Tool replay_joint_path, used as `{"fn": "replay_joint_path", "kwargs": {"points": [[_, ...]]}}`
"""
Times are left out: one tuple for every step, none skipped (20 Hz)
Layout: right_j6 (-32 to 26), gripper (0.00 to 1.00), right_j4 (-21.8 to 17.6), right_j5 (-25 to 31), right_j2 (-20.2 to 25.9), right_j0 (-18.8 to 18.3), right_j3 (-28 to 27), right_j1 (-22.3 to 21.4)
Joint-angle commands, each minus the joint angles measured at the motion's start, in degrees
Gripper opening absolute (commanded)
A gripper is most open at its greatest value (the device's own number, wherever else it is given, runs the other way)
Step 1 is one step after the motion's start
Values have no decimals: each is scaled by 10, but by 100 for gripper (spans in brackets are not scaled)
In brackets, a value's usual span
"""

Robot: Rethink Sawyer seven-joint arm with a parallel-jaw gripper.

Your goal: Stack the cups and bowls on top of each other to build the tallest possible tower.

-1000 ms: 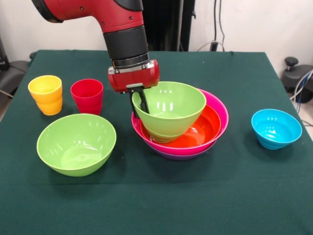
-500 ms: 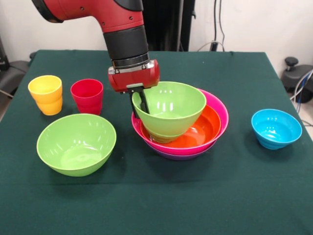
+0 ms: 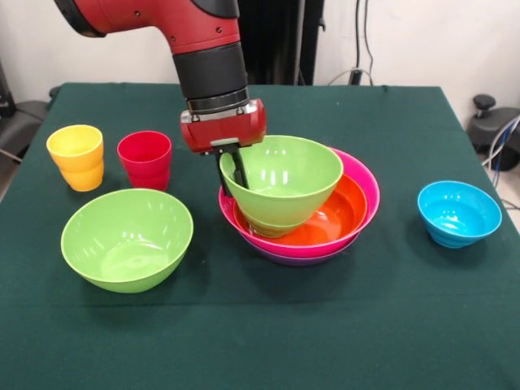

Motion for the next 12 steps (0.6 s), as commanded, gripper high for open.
{"fn": "replay_joint_path", "kwargs": {"points": [[29,0,-66,0,-100,49,-31,132],[35,0,-64,-4,-108,56,-32,130],[39,100,-62,-15,-117,63,-31,129],[40,100,-62,-17,-118,65,-31,129],[42,100,-62,-19,-120,67,-31,128],[42,100,-61,-23,-120,67,-30,126],[40,100,-59,-22,-118,66,-28,124],[37,100,-56,-21,-119,67,-29,123],[35,100,-53,-23,-120,68,-28,123],[32,100,-52,-25,-119,67,-28,124],[29,100,-51,-24,-118,65,-28,125],[25,100,-49,-23,-116,63,-27,126]]}}
